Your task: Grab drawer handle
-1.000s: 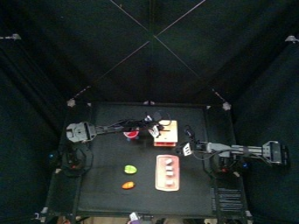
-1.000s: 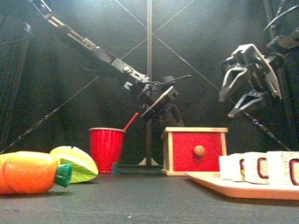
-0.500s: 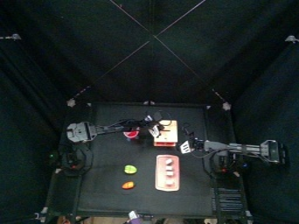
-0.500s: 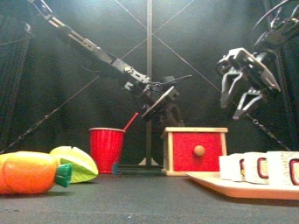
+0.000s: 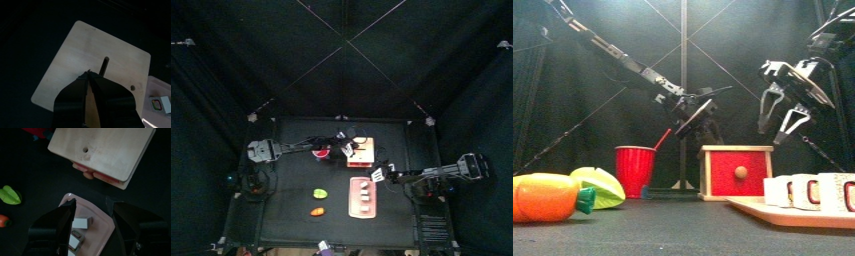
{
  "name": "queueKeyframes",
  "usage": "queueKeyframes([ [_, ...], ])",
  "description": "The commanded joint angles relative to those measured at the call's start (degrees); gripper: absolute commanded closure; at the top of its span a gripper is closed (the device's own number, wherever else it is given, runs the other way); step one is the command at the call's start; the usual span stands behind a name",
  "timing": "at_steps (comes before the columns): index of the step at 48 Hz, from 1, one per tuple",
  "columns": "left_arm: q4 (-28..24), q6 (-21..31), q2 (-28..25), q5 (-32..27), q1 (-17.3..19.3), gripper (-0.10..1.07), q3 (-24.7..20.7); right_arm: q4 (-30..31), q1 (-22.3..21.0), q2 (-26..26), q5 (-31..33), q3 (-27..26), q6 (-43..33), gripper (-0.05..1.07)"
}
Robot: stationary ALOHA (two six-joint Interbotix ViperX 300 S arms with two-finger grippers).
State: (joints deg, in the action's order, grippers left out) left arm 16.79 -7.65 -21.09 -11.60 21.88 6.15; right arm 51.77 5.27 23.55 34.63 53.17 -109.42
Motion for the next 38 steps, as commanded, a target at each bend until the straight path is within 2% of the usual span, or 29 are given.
queueKeyframes([
  [1, -0.18, 0.0, -0.18, -0.44, 0.62, 0.42, -0.53, 5.8, 0.7, -1.23, 0.88, -1.32, -5.45, 0.17],
  [7, -0.18, 0.0, -0.35, -0.44, 0.7, 0.42, -0.53, 10.11, 1.14, -5.1, 1.14, -1.67, -11.51, 0.17],
  [17, -0.26, 0.0, -0.35, -0.44, 0.62, 0.42, -0.26, 13.62, 1.76, -12.92, 3.52, -4.57, -16.96, 0.17],
  [24, -0.26, -0.09, -0.35, -0.44, 0.62, 0.42, 0.0, 14.06, 2.2, -17.84, 6.59, -7.47, -17.49, 0.17],
  [38, -0.26, -0.09, -0.35, -0.44, 0.62, 0.42, 0.26, 12.92, 3.69, -23.29, 11.16, -11.69, -17.75, 0.17],
])
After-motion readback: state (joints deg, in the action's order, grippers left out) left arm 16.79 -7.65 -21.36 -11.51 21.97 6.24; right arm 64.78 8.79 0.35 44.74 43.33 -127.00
